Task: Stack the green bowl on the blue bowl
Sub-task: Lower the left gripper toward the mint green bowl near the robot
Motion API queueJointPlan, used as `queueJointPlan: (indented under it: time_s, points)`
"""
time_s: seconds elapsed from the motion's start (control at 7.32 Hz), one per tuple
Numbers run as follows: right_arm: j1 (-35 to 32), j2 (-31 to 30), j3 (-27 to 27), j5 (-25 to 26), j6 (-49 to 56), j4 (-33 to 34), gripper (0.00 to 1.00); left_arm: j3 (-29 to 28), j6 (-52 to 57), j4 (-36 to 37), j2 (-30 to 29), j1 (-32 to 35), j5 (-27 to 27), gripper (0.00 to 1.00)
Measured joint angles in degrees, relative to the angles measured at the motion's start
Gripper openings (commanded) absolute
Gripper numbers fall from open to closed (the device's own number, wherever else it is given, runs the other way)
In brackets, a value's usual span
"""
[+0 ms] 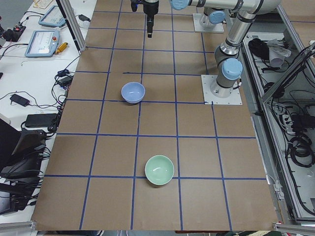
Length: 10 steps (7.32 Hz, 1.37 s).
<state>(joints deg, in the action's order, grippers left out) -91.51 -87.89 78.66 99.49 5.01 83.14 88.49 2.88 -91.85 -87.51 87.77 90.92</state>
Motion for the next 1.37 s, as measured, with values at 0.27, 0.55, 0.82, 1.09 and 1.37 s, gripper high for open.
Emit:
queueJointPlan:
  time_s: [0.27,0.55,0.82,1.09,1.37]
  points:
    - [-0.03,0.0,0.0,0.0,0.0,0.0,1.0,0.08,-0.06,-0.06,-0.04,0.0,-0.07,1.0]
    - [-0.06,0.0,0.0,0.0,0.0,0.0,1.0,0.11,-0.02,-0.08,0.01,0.03,-0.03,1.0]
    - [-0.07,0.0,0.0,0.0,0.0,0.0,1.0,0.43,1.65,-0.71,0.41,-0.77,0.52,1.0]
    - [-0.07,0.0,0.0,0.0,0.0,0.0,1.0,0.66,8.17,-1.82,0.74,-4.51,0.78,1.0]
    - [-0.04,0.0,0.0,0.0,0.0,0.0,1.0,0.95,18.95,-3.46,1.36,-12.36,0.7,1.0]
